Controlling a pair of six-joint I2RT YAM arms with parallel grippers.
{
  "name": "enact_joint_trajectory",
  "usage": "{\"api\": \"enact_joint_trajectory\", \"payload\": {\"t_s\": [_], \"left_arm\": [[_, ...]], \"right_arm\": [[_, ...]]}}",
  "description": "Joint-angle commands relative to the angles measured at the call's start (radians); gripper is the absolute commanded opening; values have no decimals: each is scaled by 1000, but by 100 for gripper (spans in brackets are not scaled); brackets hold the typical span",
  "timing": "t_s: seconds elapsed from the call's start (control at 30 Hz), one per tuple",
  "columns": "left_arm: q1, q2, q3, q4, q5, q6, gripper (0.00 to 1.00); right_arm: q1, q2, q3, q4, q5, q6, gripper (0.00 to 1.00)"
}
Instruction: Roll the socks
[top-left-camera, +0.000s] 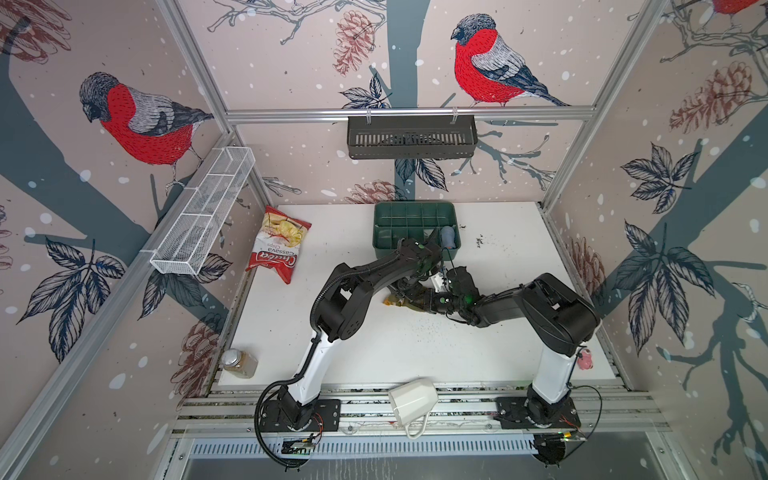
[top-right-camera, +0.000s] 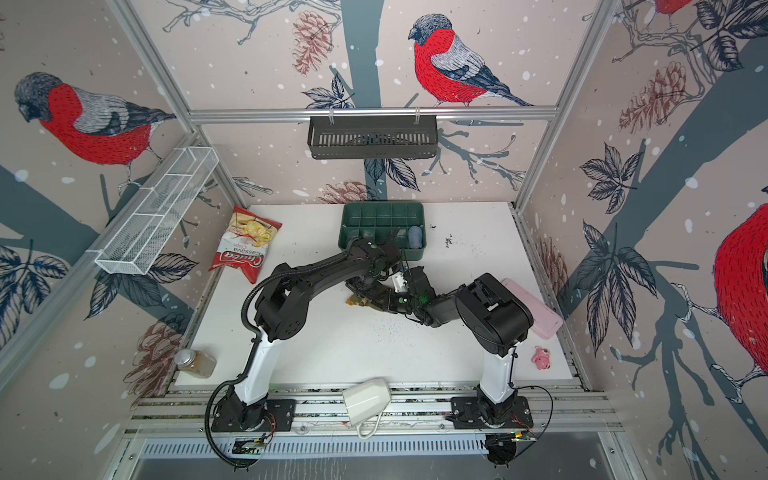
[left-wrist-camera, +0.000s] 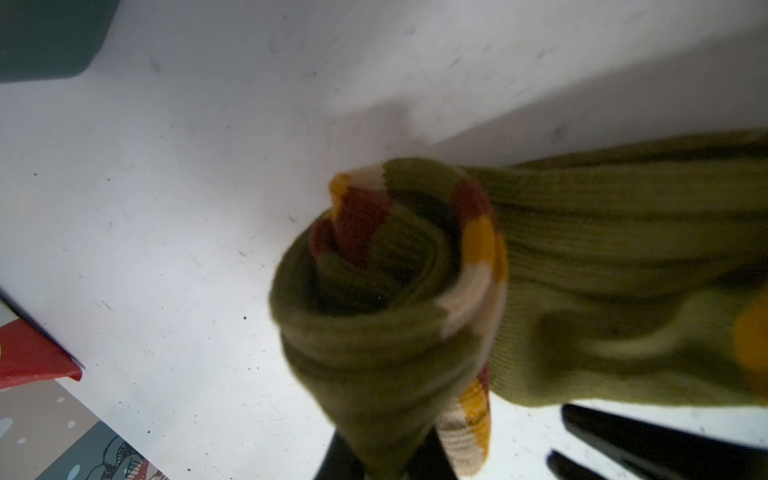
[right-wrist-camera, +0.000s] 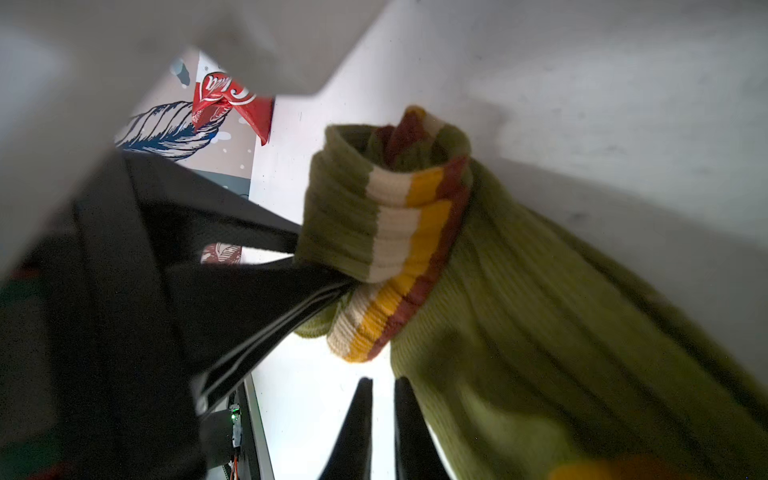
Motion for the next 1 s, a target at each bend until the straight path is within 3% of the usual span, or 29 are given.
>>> {"api": "enact_joint_trajectory", "payload": {"t_s": [0.0, 0.5, 0.97], "left_arm": [[1, 2, 4, -3, 25, 7, 8], [3, -1, -10, 31, 117, 41, 11], [14, -16, -34, 66, 183, 62, 12]], "right_arm": [[1, 24, 20, 80, -23, 27, 13], [-5, 101, 88, 48, 26, 20, 10], [-19, 29, 17, 173, 20, 78, 10]]}}
